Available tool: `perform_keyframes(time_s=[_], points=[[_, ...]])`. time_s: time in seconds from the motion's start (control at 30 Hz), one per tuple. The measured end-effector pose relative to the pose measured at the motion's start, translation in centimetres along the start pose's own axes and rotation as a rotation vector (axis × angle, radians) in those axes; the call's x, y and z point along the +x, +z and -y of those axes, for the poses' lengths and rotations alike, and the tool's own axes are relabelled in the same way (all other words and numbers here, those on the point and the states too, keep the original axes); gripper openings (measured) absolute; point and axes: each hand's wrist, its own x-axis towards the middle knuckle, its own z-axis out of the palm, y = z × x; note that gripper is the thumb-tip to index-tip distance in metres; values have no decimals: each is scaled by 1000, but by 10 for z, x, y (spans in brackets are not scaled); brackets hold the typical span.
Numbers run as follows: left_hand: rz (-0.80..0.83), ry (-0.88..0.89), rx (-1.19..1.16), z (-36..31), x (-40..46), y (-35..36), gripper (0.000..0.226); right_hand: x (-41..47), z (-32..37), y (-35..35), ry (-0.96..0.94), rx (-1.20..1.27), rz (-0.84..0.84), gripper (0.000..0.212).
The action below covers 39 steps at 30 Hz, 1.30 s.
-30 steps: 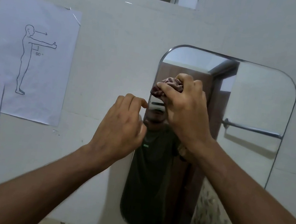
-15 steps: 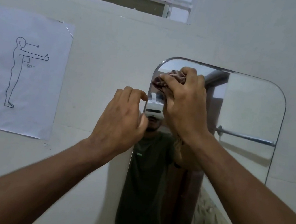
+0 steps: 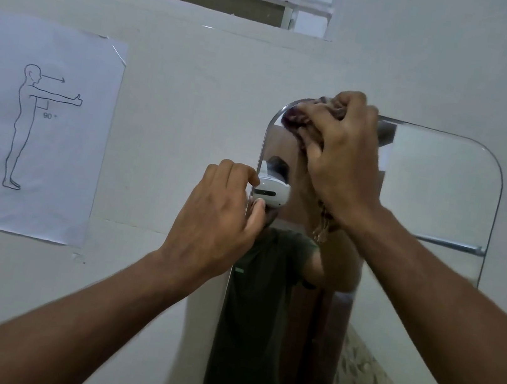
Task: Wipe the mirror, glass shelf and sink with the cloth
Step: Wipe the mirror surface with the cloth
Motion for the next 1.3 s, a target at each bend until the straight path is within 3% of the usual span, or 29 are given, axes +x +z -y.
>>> perform_keyframes(time_s=[0.07,0.2,0.27,0.43,0.63,0.73,0.97,1.13,1.3], points=[[5,-3,-2,0,1,1,28,-5,0,-1,-98,-5,42,33],[24,-9,-37,-1,0,4,29,7,-16,-3,127,8,-67,36],[26,-4,-44,0,-1,7,29,1,-15,-3,155,16,-58,36],[12,-3,-40,3,-2,12,27,-41,-6,-8,-101,27,102,37],[32,-31,-56,4,-3,11,32,-39,-72,-43,298,-21,-113,33],[30,-25,-50,4,0,11,30,-49,-82,-46,378,-59,-122,35],[19,-84,-83,-8,5,12,32,-91,-34,-29,37,-5,126,43],[28,-98,-106,-8,6,8,32,-83,-43,-29,277,27,-30,43],[17,-108,-85,-13,13,4,31,-97,-23,-19,105,1,86,42]])
